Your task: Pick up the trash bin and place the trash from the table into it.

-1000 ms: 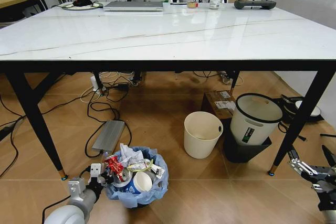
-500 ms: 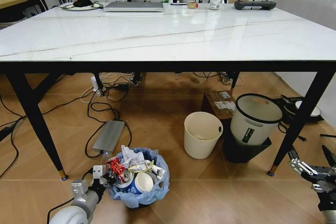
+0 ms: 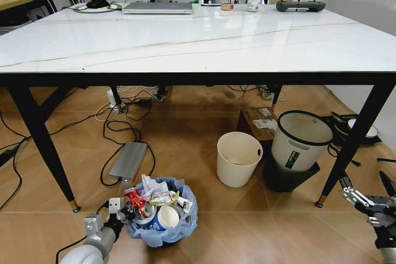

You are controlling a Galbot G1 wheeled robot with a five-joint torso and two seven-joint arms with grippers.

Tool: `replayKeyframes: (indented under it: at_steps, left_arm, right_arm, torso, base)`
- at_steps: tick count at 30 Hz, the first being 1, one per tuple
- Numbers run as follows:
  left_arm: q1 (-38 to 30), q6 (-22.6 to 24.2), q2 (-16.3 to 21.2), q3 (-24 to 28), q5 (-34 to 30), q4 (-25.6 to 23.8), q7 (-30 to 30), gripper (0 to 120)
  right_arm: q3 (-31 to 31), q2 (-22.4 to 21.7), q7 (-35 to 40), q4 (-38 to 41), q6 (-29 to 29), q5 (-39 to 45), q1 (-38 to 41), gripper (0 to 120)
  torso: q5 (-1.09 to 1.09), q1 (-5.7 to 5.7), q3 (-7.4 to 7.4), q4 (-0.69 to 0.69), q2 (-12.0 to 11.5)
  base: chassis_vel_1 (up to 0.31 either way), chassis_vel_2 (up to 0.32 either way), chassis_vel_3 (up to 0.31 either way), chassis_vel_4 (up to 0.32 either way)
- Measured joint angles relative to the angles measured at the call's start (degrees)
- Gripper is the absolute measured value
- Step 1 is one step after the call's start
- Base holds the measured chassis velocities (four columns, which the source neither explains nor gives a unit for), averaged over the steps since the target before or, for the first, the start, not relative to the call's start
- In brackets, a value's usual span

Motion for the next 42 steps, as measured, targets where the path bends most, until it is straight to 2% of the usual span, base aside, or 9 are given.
replayKeyframes:
  at_steps: [10, 21, 26, 32, 39, 42]
  left_arm:
    - [0.09, -0.72, -0.27, -0.16, 0.21, 1.64, 0.16, 0]
    - [0.41, -0.64, 0.14, -0.22, 0.24, 1.24, 0.11, 0]
    - [1.09, -0.45, 0.60, -0.32, 0.33, 1.06, 0.03, 9]
    - [1.52, -0.45, 1.15, -0.68, 0.43, 0.89, 0.01, 34]
    - [1.55, -0.45, 1.55, -0.81, 0.34, 0.70, -0.04, 48]
    - [1.74, -0.46, 1.75, -0.88, 0.27, 0.52, -0.05, 61]
  right_arm:
    - [0.00, 0.00, 0.00, 0.00, 0.00, 0.00, 0.00, 100]
    - [0.00, 0.00, 0.00, 0.00, 0.00, 0.00, 0.00, 100]
    - [0.00, 0.00, 0.00, 0.00, 0.00, 0.00, 0.00, 100]
    - [0.00, 0.00, 0.00, 0.00, 0.00, 0.00, 0.00, 100]
    - [0.00, 0.00, 0.00, 0.00, 0.00, 0.00, 0.00, 100]
    - [0.00, 0.00, 0.00, 0.00, 0.00, 0.00, 0.00, 100]
  torso:
    - [0.02, 0.00, 0.03, 0.01, 0.05]
    - [-0.01, 0.02, 0.06, -0.01, 0.07]
    - [-0.03, 0.02, 0.07, 0.00, 0.07]
    - [0.00, 0.02, 0.07, 0.00, 0.09]
    - [0.00, 0.02, 0.08, -0.01, 0.09]
    - [0.00, 0.02, 0.08, 0.00, 0.09]
  base:
    - [0.000, 0.000, 0.000, 0.000]
    - [0.000, 0.000, 0.000, 0.000]
    - [0.000, 0.000, 0.000, 0.000]
    - [0.000, 0.000, 0.000, 0.000]
    - [0.000, 0.000, 0.000, 0.000]
    - [0.000, 0.000, 0.000, 0.000]
